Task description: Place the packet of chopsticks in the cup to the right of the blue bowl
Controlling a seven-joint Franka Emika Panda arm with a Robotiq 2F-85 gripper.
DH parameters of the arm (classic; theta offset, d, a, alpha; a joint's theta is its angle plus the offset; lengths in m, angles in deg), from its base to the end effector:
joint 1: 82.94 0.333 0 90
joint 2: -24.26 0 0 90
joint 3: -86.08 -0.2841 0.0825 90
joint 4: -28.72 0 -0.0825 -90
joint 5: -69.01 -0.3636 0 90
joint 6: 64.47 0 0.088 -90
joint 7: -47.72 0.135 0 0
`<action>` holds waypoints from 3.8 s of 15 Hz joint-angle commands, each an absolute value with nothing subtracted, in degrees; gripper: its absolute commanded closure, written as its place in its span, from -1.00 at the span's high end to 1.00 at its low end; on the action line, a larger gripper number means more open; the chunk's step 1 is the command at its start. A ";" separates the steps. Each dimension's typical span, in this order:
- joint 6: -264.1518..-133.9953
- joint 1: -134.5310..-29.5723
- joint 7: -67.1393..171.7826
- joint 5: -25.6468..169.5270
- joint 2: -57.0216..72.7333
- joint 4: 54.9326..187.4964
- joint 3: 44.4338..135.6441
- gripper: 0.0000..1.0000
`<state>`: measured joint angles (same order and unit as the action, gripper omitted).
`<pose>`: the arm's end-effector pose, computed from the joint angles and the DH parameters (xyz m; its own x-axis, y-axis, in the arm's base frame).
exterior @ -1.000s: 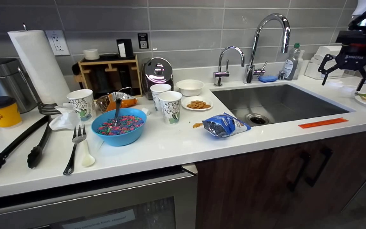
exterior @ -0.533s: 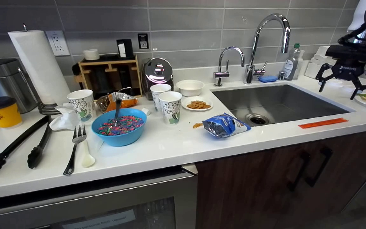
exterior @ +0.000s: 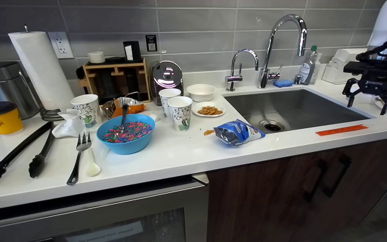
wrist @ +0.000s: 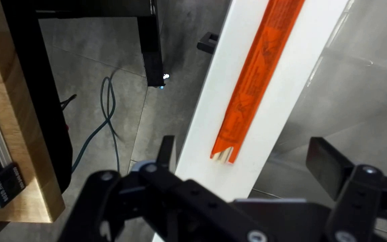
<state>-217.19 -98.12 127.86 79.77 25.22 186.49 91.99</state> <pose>0.3507 -0.1317 0.1756 -0.0233 -0.9981 0.0575 -0.9957 0.0283 0.0884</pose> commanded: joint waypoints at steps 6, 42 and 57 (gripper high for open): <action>-221.22 -95.97 129.11 80.30 22.16 186.13 94.02 1.00; -234.43 -84.27 120.08 62.34 15.56 185.78 101.19 -0.96; -229.19 -66.62 147.48 84.00 22.24 171.50 91.79 -0.96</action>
